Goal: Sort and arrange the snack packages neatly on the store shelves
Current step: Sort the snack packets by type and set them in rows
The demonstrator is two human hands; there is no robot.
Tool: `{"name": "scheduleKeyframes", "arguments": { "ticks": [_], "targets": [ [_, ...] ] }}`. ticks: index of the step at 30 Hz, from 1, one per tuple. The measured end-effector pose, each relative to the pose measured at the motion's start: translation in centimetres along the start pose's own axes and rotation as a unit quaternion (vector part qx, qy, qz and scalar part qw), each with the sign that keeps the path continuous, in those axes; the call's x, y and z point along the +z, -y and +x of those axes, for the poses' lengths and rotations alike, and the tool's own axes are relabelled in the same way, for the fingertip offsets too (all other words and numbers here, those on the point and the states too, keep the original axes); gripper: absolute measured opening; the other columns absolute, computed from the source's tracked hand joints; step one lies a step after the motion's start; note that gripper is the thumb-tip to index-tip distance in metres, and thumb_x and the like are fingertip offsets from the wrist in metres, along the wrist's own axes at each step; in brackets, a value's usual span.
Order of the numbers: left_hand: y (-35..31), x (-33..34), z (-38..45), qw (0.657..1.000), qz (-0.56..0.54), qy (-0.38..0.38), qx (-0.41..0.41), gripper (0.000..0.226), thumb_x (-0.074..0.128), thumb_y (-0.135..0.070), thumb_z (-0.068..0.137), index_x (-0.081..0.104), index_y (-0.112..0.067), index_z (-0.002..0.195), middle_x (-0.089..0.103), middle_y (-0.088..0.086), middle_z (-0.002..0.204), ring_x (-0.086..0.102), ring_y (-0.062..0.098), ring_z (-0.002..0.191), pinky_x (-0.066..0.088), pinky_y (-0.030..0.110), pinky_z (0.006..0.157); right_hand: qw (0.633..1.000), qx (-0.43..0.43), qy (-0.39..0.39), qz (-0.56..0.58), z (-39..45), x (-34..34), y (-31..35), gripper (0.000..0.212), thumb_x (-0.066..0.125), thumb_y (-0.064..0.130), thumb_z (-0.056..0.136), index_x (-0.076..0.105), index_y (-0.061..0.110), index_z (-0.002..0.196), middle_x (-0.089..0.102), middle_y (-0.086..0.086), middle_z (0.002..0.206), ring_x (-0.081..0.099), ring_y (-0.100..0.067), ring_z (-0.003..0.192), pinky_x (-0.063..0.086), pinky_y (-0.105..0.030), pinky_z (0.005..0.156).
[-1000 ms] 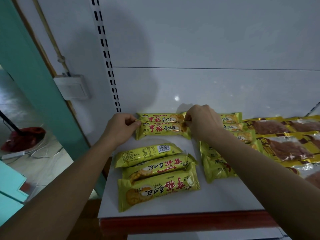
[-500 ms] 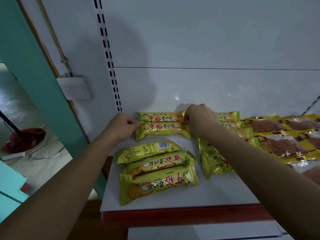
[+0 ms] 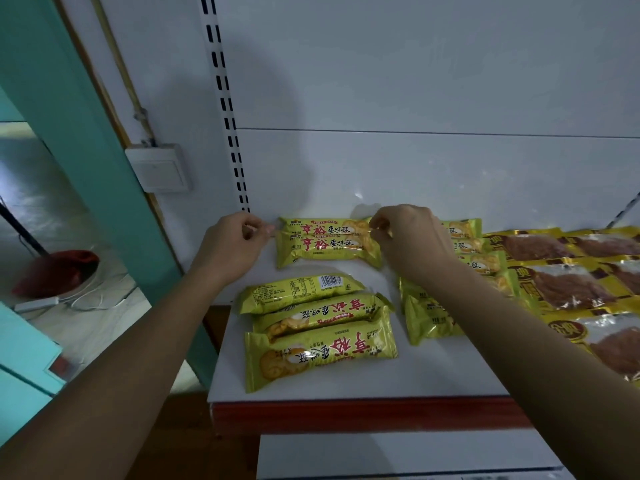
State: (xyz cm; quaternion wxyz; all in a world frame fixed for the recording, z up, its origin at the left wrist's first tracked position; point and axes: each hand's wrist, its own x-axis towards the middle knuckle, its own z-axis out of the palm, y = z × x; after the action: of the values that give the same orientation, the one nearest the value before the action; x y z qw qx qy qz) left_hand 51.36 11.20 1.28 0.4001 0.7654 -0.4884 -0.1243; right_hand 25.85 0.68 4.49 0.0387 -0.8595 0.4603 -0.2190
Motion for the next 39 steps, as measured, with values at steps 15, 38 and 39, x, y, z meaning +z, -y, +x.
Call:
{"name": "scheduleKeyframes", "arguments": {
  "ticks": [15, 38, 39],
  "targets": [
    [2.6, -1.6, -5.5, 0.992, -0.005, 0.008, 0.127, 0.014, 0.074, -0.020, 0.091, 0.072, -0.033, 0.097, 0.069, -0.021, 0.085, 0.064, 0.001, 0.085, 0.048, 0.027, 0.070, 0.958, -0.099, 0.203, 0.177, -2.4, -0.1, 1.6, 0.029, 0.073, 0.027, 0.092, 0.070, 0.027, 0.121, 0.069, 0.015, 0.106, 0.061, 0.006, 0.094, 0.042, -0.013, 0.075],
    [-2.7, -0.4, -5.1, 0.923, -0.367, -0.113, -0.016, 0.005, 0.073, -0.027, 0.090, 0.076, -0.023, 0.091, 0.077, -0.005, 0.082, 0.072, 0.012, 0.080, 0.056, 0.029, 0.067, 0.829, 0.080, 0.046, 0.552, -3.2, -2.1, 0.2, 0.023, 0.062, 0.022, 0.099, 0.082, 0.018, 0.089, 0.076, -0.019, 0.092, 0.073, -0.025, 0.086, 0.062, -0.043, 0.084],
    [-2.9, -0.5, -4.9, 0.929, -0.349, -0.119, -0.021, 0.004, 0.072, -0.026, 0.091, 0.076, -0.023, 0.090, 0.076, -0.007, 0.079, 0.071, 0.008, 0.076, 0.055, 0.025, 0.063, 0.827, 0.076, 0.052, 0.555, -3.2, -2.2, 0.3, 0.024, 0.061, 0.021, 0.099, 0.082, 0.017, 0.089, 0.077, -0.019, 0.092, 0.073, -0.026, 0.087, 0.062, -0.045, 0.086]
  ]
}}
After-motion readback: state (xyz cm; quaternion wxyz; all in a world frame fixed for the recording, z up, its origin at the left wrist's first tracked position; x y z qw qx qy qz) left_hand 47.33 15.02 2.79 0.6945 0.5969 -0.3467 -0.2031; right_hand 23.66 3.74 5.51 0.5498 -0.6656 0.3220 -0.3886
